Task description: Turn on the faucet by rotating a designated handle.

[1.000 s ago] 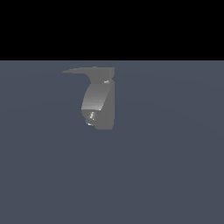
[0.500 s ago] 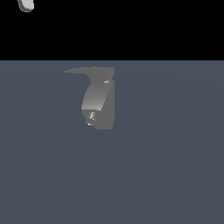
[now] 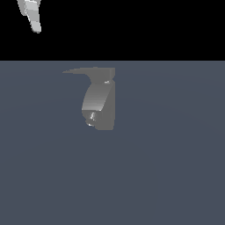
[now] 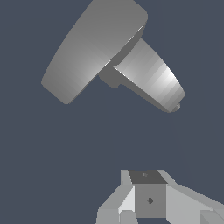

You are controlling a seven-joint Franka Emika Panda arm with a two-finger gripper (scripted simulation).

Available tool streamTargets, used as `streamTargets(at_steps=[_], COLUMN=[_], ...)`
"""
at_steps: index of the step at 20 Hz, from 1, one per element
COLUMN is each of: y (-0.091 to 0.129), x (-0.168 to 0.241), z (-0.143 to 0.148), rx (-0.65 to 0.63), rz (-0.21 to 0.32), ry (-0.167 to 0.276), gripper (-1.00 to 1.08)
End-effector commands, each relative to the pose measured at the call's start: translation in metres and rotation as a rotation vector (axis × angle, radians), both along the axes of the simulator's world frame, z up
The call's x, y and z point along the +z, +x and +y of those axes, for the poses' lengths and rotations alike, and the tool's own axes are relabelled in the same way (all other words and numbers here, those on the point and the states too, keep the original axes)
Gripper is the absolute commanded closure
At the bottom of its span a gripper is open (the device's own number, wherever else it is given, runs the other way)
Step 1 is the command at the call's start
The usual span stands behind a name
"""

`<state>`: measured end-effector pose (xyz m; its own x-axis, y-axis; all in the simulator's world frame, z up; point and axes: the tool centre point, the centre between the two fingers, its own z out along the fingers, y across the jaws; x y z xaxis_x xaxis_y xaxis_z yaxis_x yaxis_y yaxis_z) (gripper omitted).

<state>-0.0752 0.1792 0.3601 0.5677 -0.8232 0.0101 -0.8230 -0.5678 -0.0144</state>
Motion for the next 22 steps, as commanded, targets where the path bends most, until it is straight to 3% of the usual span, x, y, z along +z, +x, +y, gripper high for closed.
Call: streamTargets(at_steps=[1, 22], y=[0.012, 0.132], x=[-0.007, -0.070], z=[0.003, 0.001], rx=[-0.048, -0.498], rz=[0.000, 0.009], ry=[0.002, 0.002], gripper=[1.08, 1.08])
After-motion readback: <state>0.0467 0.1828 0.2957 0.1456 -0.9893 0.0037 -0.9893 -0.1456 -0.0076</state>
